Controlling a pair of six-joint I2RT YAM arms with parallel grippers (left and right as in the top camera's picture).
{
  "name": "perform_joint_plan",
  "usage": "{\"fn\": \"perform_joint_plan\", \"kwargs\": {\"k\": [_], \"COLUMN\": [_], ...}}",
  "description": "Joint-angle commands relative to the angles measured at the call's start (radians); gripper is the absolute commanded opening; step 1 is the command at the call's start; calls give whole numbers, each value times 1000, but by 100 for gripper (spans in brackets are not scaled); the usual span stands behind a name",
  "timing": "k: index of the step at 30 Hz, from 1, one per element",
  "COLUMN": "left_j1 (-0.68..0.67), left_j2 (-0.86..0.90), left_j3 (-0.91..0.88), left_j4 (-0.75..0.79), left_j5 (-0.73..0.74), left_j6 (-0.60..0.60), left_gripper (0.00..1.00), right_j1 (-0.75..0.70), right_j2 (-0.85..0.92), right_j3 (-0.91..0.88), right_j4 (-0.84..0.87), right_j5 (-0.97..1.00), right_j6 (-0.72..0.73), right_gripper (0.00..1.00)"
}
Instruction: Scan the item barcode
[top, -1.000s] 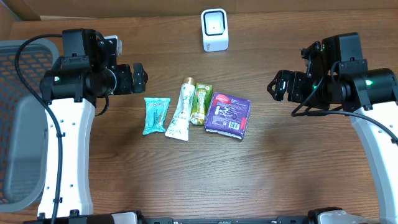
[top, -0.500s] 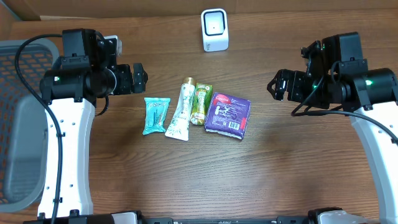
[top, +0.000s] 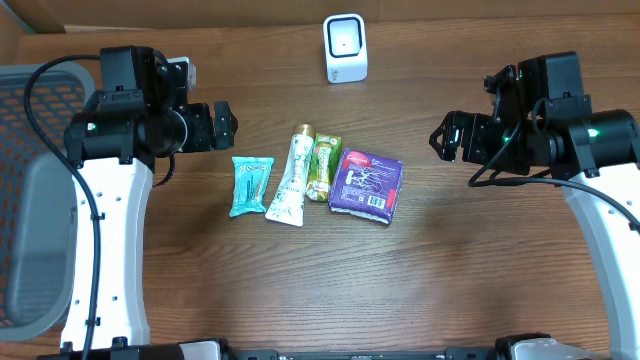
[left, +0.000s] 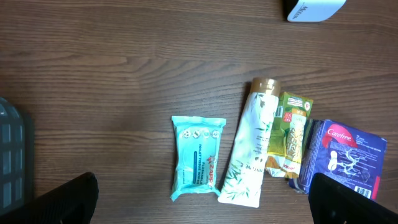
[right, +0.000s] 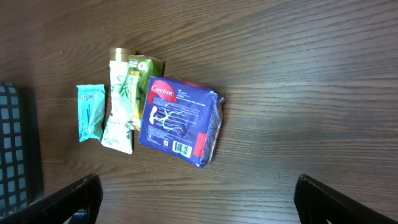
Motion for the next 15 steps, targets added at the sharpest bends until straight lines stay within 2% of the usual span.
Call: {"fn": "perform_joint_plan", "kwargs": {"k": [1,15], "left_j1": [-5,-5], "left_j2": [4,4], "left_j3": [26,26], "left_j4": [-2,-2], "left_j5": [8,8], "left_j6": [26,26], "left_gripper": [100,100], "right_j1": [5,6], "right_j2": [2,2], "right_j3": [-6,-6], "right_j4": [6,14], "right_j5": [0,0], "right_j6": [3,4], "right_gripper": [99,99]}}
